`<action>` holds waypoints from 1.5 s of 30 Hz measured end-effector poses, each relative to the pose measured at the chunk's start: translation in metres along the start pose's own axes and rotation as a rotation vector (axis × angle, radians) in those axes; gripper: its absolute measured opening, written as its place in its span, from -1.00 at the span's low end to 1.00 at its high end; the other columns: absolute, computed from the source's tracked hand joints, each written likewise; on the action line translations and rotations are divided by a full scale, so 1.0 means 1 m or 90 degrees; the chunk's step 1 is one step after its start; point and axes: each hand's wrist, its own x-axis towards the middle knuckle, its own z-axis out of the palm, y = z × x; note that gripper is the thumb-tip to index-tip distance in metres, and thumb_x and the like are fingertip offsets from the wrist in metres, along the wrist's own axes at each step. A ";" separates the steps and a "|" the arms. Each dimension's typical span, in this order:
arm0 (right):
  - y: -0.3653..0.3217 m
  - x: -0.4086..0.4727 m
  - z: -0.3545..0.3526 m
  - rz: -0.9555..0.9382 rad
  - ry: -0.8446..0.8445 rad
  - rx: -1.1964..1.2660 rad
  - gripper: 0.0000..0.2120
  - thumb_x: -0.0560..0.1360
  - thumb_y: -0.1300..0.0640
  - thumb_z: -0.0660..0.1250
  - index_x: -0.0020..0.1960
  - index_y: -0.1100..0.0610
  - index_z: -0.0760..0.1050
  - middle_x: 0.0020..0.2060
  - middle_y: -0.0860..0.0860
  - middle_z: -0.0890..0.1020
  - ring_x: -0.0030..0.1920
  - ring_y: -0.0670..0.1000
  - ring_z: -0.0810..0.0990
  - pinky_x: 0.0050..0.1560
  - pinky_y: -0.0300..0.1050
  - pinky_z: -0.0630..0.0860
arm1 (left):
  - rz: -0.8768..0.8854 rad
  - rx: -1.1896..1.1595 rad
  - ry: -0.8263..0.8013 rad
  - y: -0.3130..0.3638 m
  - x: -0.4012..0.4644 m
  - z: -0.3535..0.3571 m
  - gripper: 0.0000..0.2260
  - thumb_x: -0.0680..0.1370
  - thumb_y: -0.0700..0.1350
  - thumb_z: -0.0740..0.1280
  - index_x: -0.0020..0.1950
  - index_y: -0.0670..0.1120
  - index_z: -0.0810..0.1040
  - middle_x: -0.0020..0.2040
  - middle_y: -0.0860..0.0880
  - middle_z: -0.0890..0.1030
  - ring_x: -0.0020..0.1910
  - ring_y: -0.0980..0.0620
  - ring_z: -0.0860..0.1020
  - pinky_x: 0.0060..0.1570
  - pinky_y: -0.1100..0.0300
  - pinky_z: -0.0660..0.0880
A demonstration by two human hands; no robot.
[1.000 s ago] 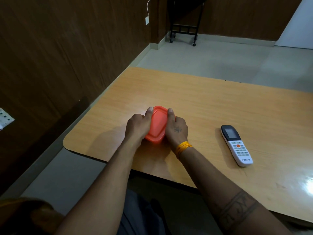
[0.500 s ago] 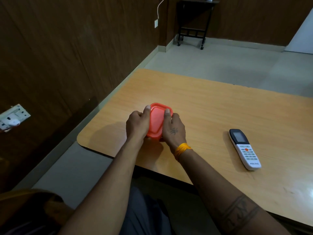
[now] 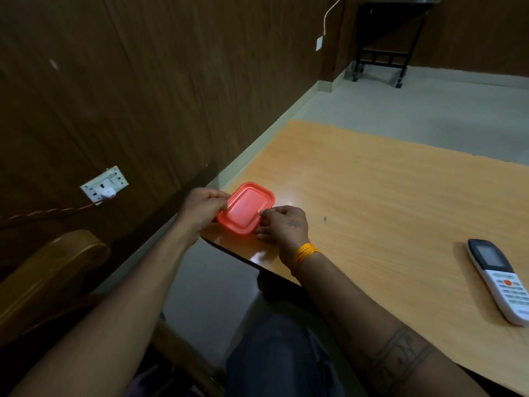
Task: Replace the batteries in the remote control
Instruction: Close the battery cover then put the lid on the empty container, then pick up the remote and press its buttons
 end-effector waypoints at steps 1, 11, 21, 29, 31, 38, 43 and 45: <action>0.001 0.001 0.010 0.005 -0.006 0.003 -0.89 0.51 0.27 0.41 -0.19 0.24 0.58 -0.48 0.14 0.63 -0.43 0.15 0.64 -0.30 -0.01 0.67 | -0.004 -0.002 0.012 -0.004 0.003 -0.009 -0.78 0.57 -0.30 0.36 0.10 -0.09 0.73 0.02 -0.07 0.73 0.02 -0.04 0.68 -0.10 0.08 0.65; 0.021 0.015 0.058 0.027 -0.006 -0.001 -0.82 0.50 0.14 0.46 -0.25 0.17 0.60 -0.41 0.17 0.68 -0.49 0.10 0.61 -0.30 0.11 0.67 | -0.016 -0.010 0.047 -0.041 0.025 -0.043 -0.80 0.55 -0.32 0.41 0.11 -0.11 0.72 0.04 -0.09 0.72 0.04 -0.07 0.69 -0.09 0.10 0.65; 0.004 -0.010 0.030 -0.082 0.064 -0.007 -0.85 0.57 0.08 0.38 0.01 0.17 0.62 -0.27 0.11 0.70 -0.33 0.12 0.72 -0.35 0.07 0.70 | 0.080 -0.066 0.183 -0.030 0.001 -0.043 -0.92 0.61 -0.02 0.43 0.09 0.05 0.65 -0.02 0.07 0.70 0.04 0.05 0.68 0.06 0.04 0.67; -0.017 -0.059 -0.035 -0.180 0.067 0.061 -0.82 0.60 0.05 0.38 0.00 0.18 0.64 -0.15 0.11 0.71 -0.19 0.02 0.71 -0.26 -0.10 0.64 | 0.175 -0.225 0.131 0.023 -0.075 0.007 -0.82 0.62 0.03 0.40 0.18 0.05 0.69 0.01 0.02 0.74 -0.03 0.08 0.71 -0.05 0.11 0.69; -0.022 -0.070 -0.058 -0.192 0.089 0.071 -0.81 0.61 0.05 0.37 0.00 0.17 0.64 -0.15 0.11 0.72 -0.18 0.02 0.72 -0.25 -0.08 0.66 | 0.186 -0.269 0.085 0.039 -0.096 0.033 -0.86 0.65 -0.07 0.38 0.16 -0.02 0.70 -0.02 0.01 0.76 -0.08 0.09 0.72 -0.09 0.15 0.67; -0.021 -0.099 -0.164 -0.227 0.206 0.033 -0.82 0.62 0.03 0.35 -0.06 0.10 0.65 -0.16 0.06 0.73 -0.12 0.05 0.74 -0.15 0.06 0.71 | 0.210 -0.287 -0.093 0.079 -0.152 0.130 -0.87 0.66 -0.07 0.36 0.10 -0.01 0.71 -0.04 0.01 0.77 -0.06 0.03 0.73 -0.07 0.09 0.67; -0.009 -0.113 -0.255 -0.225 0.306 0.014 -0.82 0.60 0.03 0.36 -0.08 0.09 0.65 -0.19 0.08 0.72 -0.11 0.05 0.72 -0.18 0.02 0.69 | 0.173 -0.282 -0.195 0.103 -0.184 0.215 -0.87 0.65 -0.04 0.36 0.07 0.01 0.72 -0.05 0.01 0.77 -0.07 -0.01 0.73 -0.09 0.07 0.65; -0.005 -0.117 -0.289 -0.222 0.348 0.002 -0.82 0.61 0.07 0.35 -0.10 0.11 0.65 -0.21 0.09 0.71 -0.14 0.07 0.71 -0.21 -0.01 0.67 | 0.148 -0.278 -0.225 0.108 -0.195 0.247 -0.87 0.64 -0.04 0.37 0.06 -0.01 0.72 -0.07 0.00 0.77 -0.08 -0.03 0.73 -0.10 0.06 0.65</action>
